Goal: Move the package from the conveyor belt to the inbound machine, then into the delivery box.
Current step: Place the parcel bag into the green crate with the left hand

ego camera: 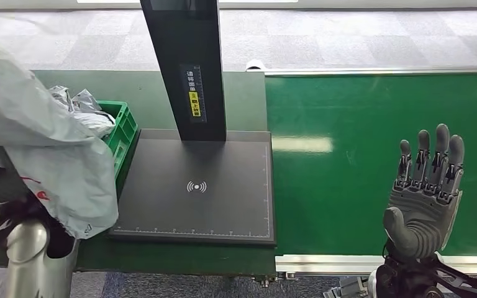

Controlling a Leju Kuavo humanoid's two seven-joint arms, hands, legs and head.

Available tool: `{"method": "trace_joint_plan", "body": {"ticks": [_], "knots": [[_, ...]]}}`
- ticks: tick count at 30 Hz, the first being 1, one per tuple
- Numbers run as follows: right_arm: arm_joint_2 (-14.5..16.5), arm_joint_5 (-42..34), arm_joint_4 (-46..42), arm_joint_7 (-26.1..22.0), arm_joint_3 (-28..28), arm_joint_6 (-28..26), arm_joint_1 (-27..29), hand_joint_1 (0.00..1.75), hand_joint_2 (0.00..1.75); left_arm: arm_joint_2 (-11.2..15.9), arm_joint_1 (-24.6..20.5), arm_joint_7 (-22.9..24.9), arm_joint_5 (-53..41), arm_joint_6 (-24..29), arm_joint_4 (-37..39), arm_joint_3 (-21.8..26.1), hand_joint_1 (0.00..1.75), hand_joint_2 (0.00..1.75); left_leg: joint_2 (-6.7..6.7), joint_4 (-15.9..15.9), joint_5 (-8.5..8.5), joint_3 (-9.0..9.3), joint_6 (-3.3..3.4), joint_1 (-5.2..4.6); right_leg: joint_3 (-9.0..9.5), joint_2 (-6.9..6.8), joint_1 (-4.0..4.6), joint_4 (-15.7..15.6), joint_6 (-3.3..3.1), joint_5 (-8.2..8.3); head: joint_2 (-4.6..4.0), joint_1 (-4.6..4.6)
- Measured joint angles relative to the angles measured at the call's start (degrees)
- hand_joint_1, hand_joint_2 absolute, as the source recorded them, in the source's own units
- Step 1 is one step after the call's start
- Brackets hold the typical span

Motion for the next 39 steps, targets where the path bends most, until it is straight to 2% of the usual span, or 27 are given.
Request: {"method": "trace_joint_plan", "body": {"ticks": [4,7,9,13,16,19,21,23,28,34,36,39], "knots": [[-0.2,0.0,1.0,0.0,0.9,0.0,-0.9,0.00,1.75,0.7,-3.3,0.1,-1.1,2.8,-0.2,7.5,1.75,1.75,0.01,0.0,0.03,0.01,-0.04,0.03,0.04,-0.01,0.02,0.0,-0.04,0.00,0.00,0.02],[-0.3,-0.1,1.6,0.0,1.2,-0.1,-1.3,0.00,1.75,1.2,-5.4,0.3,-2.9,4.9,0.8,10.3,1.75,1.75,-0.02,0.0,0.04,0.01,-0.04,0.01,0.00,-0.04,-0.01,0.0,-0.04,0.02,0.00,0.02],[-0.4,-0.4,2.0,0.0,1.3,-0.2,-1.7,0.00,1.75,2.1,-8.5,2.1,-5.6,6.9,4.1,11.2,1.75,1.75,-0.12,0.0,0.06,0.01,-0.03,0.01,-0.03,-0.12,-0.02,0.0,-0.04,0.02,0.00,0.02],[-0.9,-0.8,2.7,-0.2,1.6,-0.3,-2.4,0.00,1.75,5.7,-20.2,14.3,-13.7,6.7,19.3,11.7,1.75,1.75,-0.19,0.0,0.17,0.01,-0.11,0.02,-0.01,-0.20,0.00,0.0,-0.10,0.10,0.00,0.01],[-1.2,-0.9,3.1,-0.1,1.7,0.2,-2.7,0.00,1.75,8.3,-28.9,19.6,-20.7,7.2,33.2,11.4,1.75,1.75,0.05,0.0,0.24,0.00,-0.19,0.03,-0.03,0.00,0.03,0.1,-0.25,0.25,0.00,0.01],[-1.3,-0.8,3.7,0.9,2.0,1.2,-3.4,0.00,1.75,10.6,-36.0,28.3,-32.6,8.7,46.4,9.6,1.75,1.75,0.21,0.0,0.25,-0.01,-0.21,0.04,-0.12,0.18,0.03,0.1,-0.26,0.28,0.00,0.02],[-1.2,-0.8,4.1,1.7,2.3,1.6,-4.2,0.00,1.75,12.1,-40.1,35.5,-41.3,7.9,55.2,7.6,1.75,1.75,0.22,0.0,0.25,-0.03,-0.21,0.04,-0.15,0.21,0.03,0.1,-0.26,0.28,0.00,0.01],[-1.1,-0.7,4.5,2.3,2.4,1.7,-4.8,0.00,1.75,13.2,-43.1,40.1,-46.7,6.6,62.4,5.3,1.75,1.75,0.22,0.0,0.25,-0.06,-0.21,0.05,-0.15,0.21,0.03,0.1,-0.26,0.28,0.00,0.02],[-0.8,-0.6,5.2,2.6,2.5,1.9,-5.4,0.00,1.75,14.6,-46.7,43.0,-49.9,6.1,72.3,2.1,1.75,1.75,0.22,0.0,0.23,-0.14,-0.23,0.04,-0.22,0.24,0.03,0.1,-0.26,0.27,0.00,0.03],[-0.2,0.5,5.7,3.9,2.5,1.2,-5.9,0.00,1.75,14.9,-47.6,49.6,-56.3,6.6,78.7,-0.8,1.75,1.75,0.20,0.0,0.23,-0.17,-0.23,0.04,-0.23,0.22,0.03,0.1,-0.26,0.25,0.00,0.02],[-0.1,0.8,5.7,4.3,2.5,0.5,-6.0,0.00,1.75,14.9,-47.7,53.7,-59.4,4.7,80.6,-2.0,1.75,1.75,0.20,0.0,0.23,-0.16,-0.23,0.04,-0.22,0.22,0.03,0.1,-0.26,0.26,0.00,0.02],[-0.1,1.0,6.0,4.6,2.5,-0.2,-6.3,0.00,1.75,15.0,-47.8,60.0,-63.9,-2.2,82.9,-3.8,1.75,1.75,0.20,0.0,0.23,-0.16,-0.23,0.04,-0.22,0.22,0.03,0.1,-0.26,0.26,0.00,0.03]]}}
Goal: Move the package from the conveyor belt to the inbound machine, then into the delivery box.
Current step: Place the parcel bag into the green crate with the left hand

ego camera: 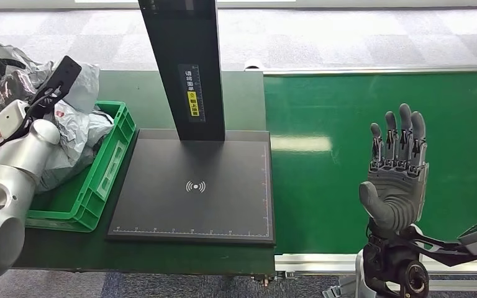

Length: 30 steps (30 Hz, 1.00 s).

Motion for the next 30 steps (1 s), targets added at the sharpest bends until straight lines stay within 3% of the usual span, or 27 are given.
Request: {"method": "trace_joint_plan", "body": {"ticks": [3,9,23,25,26,29,30], "knots": [[-0.4,-0.3,0.6,-0.3,0.3,-0.5,-0.1,0.00,1.75,0.4,0.0,4.4,-4.3,-7.2,1.5,-2.0,1.75,1.75,0.00,0.0,0.00,0.00,0.00,0.00,-0.01,0.01,0.00,0.0,0.00,0.00,0.00,-0.01],[-1.6,-1.1,1.8,-1.6,1.1,-1.7,0.0,0.00,1.75,1.3,0.0,8.0,-10.4,-14.4,3.2,-5.9,1.75,1.75,0.00,0.0,-0.01,-0.01,-0.01,0.00,-0.02,0.00,0.00,0.0,0.00,0.00,0.00,-0.01],[-3.6,-2.0,2.4,-2.2,1.8,-3.4,2.0,0.00,1.75,3.1,3.6,9.7,-10.5,-15.7,4.7,-7.8,1.68,1.75,0.01,0.0,-0.01,0.01,-0.01,0.00,-0.01,0.02,0.01,0.0,-0.02,-0.01,0.00,-0.01],[-3.7,-2.1,2.4,-2.3,1.8,-3.4,2.2,0.00,1.75,3.3,3.9,9.7,-10.1,-16.0,4.8,-7.6,1.53,1.75,0.02,0.0,-0.01,0.02,-0.01,0.00,-0.01,0.03,0.01,0.0,-0.02,-0.01,0.00,-0.01],[-3.8,-2.2,2.4,-2.3,1.8,-3.5,2.3,0.00,1.75,3.3,4.1,9.6,-9.9,-16.1,4.9,-7.5,1.30,1.75,0.02,0.0,-0.01,0.02,-0.01,0.00,-0.01,0.03,0.01,0.0,-0.02,-0.01,0.00,-0.01],[-4.0,-2.4,2.4,-2.4,1.8,-3.7,2.5,0.00,1.75,3.3,4.8,8.8,-8.7,-15.5,4.9,-6.6,0.20,1.75,0.02,0.0,-0.01,0.04,-0.01,0.00,0.00,0.03,0.01,0.0,-0.02,-0.01,0.00,-0.01],[-4.0,-2.4,2.4,-2.4,1.8,-3.8,2.6,0.00,1.75,3.3,5.0,8.1,-7.9,-14.9,4.9,-6.1,0.01,1.75,0.02,0.0,-0.01,0.05,-0.01,0.00,0.00,0.02,0.01,0.0,-0.02,-0.01,0.00,-0.01]]}}
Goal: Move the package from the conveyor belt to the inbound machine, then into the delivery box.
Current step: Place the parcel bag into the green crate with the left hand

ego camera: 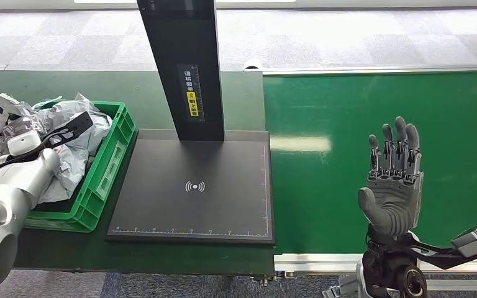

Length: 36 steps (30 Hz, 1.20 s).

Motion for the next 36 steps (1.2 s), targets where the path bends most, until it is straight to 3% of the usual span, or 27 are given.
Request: {"method": "trace_joint_plan", "body": {"ticks": [8,14,18,22,25,31,33,36], "knots": [[-0.3,-0.2,0.0,-0.3,-0.1,-0.1,0.2,0.00,1.75,-1.3,1.3,-7.9,8.2,6.2,0.0,6.7,0.00,1.75,-0.02,0.0,0.01,0.02,0.00,0.00,0.02,-0.03,0.00,0.0,0.00,0.00,0.00,-0.01],[-0.3,-0.2,0.8,-0.4,-0.2,0.5,-0.7,0.00,1.75,-3.3,1.5,-22.1,22.7,11.4,-0.7,17.3,0.00,1.75,-0.02,0.0,0.02,0.01,-0.01,0.00,0.02,-0.03,0.00,0.0,0.00,0.00,0.00,0.01],[-0.3,0.0,1.4,-0.4,-0.2,0.7,-1.5,0.00,1.75,-4.6,1.5,-28.6,28.8,11.5,-1.8,23.4,0.00,0.00,-0.02,0.0,0.02,-0.01,-0.01,0.00,-0.01,-0.03,-0.01,0.0,0.00,0.01,0.00,0.01],[-0.3,0.6,2.1,-0.2,-0.3,0.8,-2.6,0.00,1.75,-5.8,1.5,-40.0,40.2,9.3,-4.5,30.0,0.00,1.75,-0.01,0.0,0.02,-0.04,-0.01,0.00,-0.04,-0.02,-0.01,0.0,0.00,0.00,0.00,0.01],[-0.3,0.8,2.6,0.0,-0.3,0.8,-3.1,0.00,1.75,-6.9,1.5,-45.5,46.0,8.3,-8.0,33.5,0.00,1.75,-0.01,0.0,0.01,-0.04,-0.01,0.00,-0.05,-0.02,-0.01,0.0,0.00,0.00,0.00,0.00],[-0.3,0.9,3.2,0.2,-0.3,0.2,-3.5,0.00,1.75,-8.5,2.6,-49.2,50.6,9.0,-14.0,35.7,0.00,1.75,-0.01,0.0,0.02,-0.04,-0.01,0.00,-0.05,-0.02,0.00,0.0,0.00,0.01,0.00,0.00],[-0.3,0.9,3.2,0.3,-0.3,-0.6,-3.4,0.00,1.75,-9.5,4.6,-51.5,53.2,12.1,-19.2,34.9,0.00,1.75,-0.01,0.0,0.01,-0.04,-0.01,0.00,-0.05,-0.01,-0.01,0.0,0.00,0.00,0.00,0.01],[-0.3,0.9,3.2,0.6,-0.3,-2.0,-3.3,0.00,1.75,-11.5,10.0,-54.4,52.6,21.8,-31.5,31.2,0.00,1.75,-0.02,0.0,0.00,-0.05,0.00,-0.01,-0.05,-0.02,-0.02,0.0,0.01,-0.01,0.00,0.00]]}}
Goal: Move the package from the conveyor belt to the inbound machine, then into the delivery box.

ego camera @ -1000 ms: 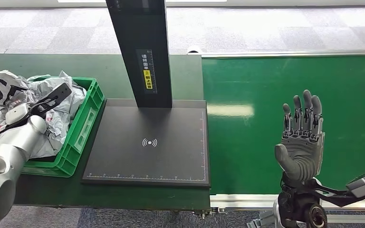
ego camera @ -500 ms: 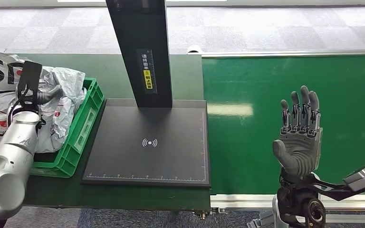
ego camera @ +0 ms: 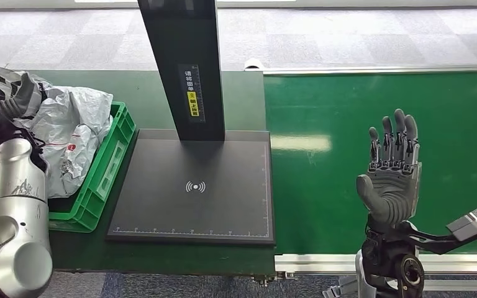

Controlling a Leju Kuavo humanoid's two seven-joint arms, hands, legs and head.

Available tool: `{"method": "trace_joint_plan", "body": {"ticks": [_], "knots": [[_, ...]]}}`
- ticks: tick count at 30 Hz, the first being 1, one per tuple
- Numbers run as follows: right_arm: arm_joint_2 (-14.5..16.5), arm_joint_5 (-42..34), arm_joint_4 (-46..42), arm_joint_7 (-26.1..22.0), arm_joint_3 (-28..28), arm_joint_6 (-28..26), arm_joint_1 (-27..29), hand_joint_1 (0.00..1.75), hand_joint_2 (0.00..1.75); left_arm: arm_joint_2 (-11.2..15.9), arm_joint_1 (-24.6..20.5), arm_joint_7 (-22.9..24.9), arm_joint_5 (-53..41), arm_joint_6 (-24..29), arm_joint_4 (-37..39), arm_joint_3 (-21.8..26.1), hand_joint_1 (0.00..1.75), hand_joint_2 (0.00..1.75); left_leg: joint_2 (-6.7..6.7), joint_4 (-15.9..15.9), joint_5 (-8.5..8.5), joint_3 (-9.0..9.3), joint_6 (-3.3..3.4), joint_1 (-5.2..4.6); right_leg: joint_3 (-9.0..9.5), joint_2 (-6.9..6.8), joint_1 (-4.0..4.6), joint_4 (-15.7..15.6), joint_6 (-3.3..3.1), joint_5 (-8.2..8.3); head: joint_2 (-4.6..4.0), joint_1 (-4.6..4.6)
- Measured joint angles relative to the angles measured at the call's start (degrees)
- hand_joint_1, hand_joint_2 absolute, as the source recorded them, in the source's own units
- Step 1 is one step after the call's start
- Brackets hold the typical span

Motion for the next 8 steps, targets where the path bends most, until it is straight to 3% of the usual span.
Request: {"method": "trace_joint_plan", "body": {"ticks": [4,8], "knots": [[0.3,1.2,0.2,0.2,0.1,-1.0,1.8,0.00,1.75,-4.0,10.1,-5.3,-7.9,12.3,-18.6,-8.2,0.00,1.75,-0.16,0.0,-0.08,-0.01,0.04,-0.08,0.05,-0.10,-0.08,-0.1,0.12,-0.11,0.00,0.01],[0.8,2.0,0.6,0.1,0.4,-1.2,3.7,0.00,1.75,-7.1,18.1,-7.4,-8.9,13.3,-31.1,-16.2,0.00,1.75,-0.16,0.0,-0.12,-0.08,0.05,-0.11,0.03,-0.11,-0.10,-0.1,0.15,-0.13,0.00,0.02]]}}
